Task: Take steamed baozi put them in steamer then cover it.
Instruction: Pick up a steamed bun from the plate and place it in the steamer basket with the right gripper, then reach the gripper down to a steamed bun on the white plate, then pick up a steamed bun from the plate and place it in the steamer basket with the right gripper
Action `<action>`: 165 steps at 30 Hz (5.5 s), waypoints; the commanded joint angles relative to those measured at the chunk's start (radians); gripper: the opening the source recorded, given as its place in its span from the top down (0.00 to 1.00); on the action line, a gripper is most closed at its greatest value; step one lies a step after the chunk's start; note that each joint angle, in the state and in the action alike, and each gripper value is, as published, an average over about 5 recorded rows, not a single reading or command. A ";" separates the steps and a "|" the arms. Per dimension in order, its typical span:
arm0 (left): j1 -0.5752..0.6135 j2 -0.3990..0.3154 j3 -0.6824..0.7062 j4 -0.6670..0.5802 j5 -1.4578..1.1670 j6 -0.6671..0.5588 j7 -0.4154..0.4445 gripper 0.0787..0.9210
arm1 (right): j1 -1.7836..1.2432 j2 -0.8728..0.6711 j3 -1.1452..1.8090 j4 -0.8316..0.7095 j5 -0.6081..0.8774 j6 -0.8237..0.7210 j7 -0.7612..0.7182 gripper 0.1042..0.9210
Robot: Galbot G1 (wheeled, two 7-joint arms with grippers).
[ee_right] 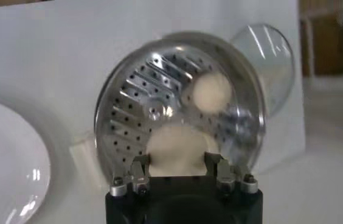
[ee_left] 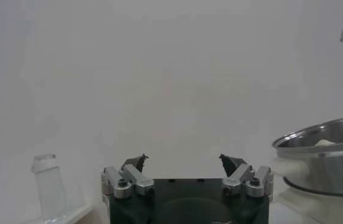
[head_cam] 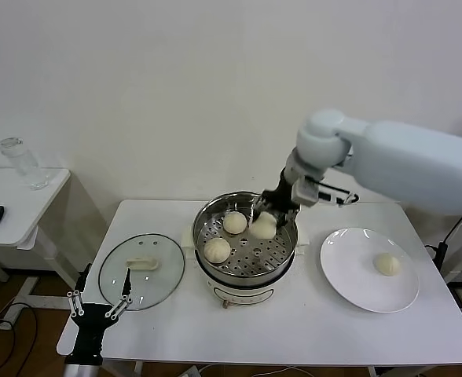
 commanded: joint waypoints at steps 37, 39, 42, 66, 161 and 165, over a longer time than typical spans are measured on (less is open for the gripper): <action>-0.004 -0.014 -0.003 0.013 -0.002 -0.004 -0.001 0.12 | -0.146 0.043 0.110 0.008 -0.171 0.170 0.015 0.12; -0.006 -0.014 -0.002 0.014 -0.002 -0.004 -0.001 0.12 | -0.151 0.009 0.182 -0.004 -0.123 0.128 -0.006 0.12; -0.009 -0.012 0.000 0.014 -0.002 -0.003 -0.001 0.12 | -0.149 -0.054 0.290 -0.049 -0.025 0.027 -0.039 0.12; -0.009 -0.003 -0.003 0.002 0.001 0.001 -0.003 0.12 | -0.535 -0.417 0.522 -0.622 0.079 -0.532 -0.111 0.12; -0.026 -0.013 -0.011 -0.017 0.003 0.017 -0.007 0.12 | 0.136 0.130 -0.222 -0.177 0.579 -0.821 -0.061 0.36; -0.025 -0.015 -0.013 -0.021 0.003 0.017 -0.008 0.12 | 0.100 0.137 -0.223 -0.187 0.530 -0.825 -0.052 0.36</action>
